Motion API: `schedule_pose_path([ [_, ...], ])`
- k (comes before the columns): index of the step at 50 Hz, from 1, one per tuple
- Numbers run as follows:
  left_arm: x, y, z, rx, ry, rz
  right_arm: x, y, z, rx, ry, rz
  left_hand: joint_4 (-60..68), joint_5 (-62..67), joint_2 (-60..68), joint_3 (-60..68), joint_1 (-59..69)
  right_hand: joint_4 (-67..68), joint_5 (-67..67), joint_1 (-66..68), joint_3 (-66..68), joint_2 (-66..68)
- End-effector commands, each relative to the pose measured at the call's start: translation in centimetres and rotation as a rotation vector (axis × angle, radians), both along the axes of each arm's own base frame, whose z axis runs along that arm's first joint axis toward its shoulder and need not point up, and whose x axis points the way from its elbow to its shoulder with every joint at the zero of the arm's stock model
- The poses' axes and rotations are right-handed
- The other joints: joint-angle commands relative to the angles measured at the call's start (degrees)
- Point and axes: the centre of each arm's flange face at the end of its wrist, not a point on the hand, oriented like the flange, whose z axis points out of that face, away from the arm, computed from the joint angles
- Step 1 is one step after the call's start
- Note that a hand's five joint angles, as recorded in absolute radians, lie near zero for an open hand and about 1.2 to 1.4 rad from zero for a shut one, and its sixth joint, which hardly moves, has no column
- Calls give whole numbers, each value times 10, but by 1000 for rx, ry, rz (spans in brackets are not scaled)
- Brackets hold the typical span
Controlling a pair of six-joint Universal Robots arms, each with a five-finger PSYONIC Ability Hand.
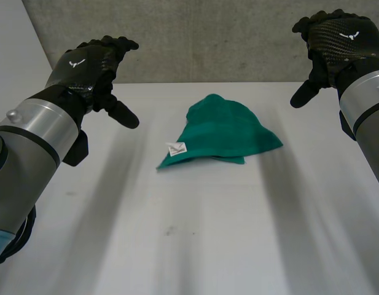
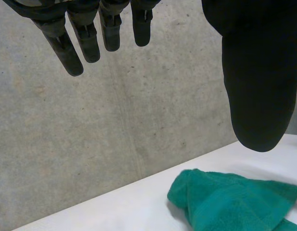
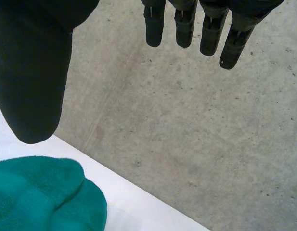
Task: Fold the towel.
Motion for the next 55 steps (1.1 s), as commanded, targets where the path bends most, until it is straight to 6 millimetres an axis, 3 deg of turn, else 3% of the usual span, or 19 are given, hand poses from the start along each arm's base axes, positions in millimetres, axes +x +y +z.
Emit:
schedule_pose_path([
  [1, -1, -1, -2, 6, -3, 1, 0, -1, 0, -6, -1, 0, -3, -14, -3, -9, 4, -16, -35, -3, 20, -24],
  [8, -3, -5, -9, 14, -11, 1, 4, -7, -8, 10, 11, 17, -4, -16, -5, -10, 3, -16, -35, -3, 20, -24],
  [12, -9, -12, -24, 34, -26, -4, 11, -14, -25, 43, 68, 47, 2, -9, 2, -4, 9, -16, -35, -3, 20, -24],
  [20, -35, -33, -83, 104, -90, -35, 18, -24, -56, 79, 216, 67, 41, 29, 41, 35, 48, -16, -35, -3, 20, -24],
  [25, -69, -36, -120, 76, -191, -109, 21, -31, -78, 127, 253, 72, 48, 36, 48, 42, 55, -16, -35, -3, 20, -24],
  [32, -97, -58, -153, -41, -273, -139, 25, -40, -106, 192, 285, 77, 46, 35, 46, 40, 53, -16, -35, -3, 20, -24],
  [44, -146, -99, -206, -286, -446, -214, 25, -43, -118, 219, 297, 77, 135, 124, 135, 129, 142, -16, -35, -3, 20, -24],
  [55, -165, -111, -226, -300, -453, -305, 23, -45, -119, 221, 297, 71, 234, 223, 234, 228, 241, -16, -35, -3, 20, -24],
])
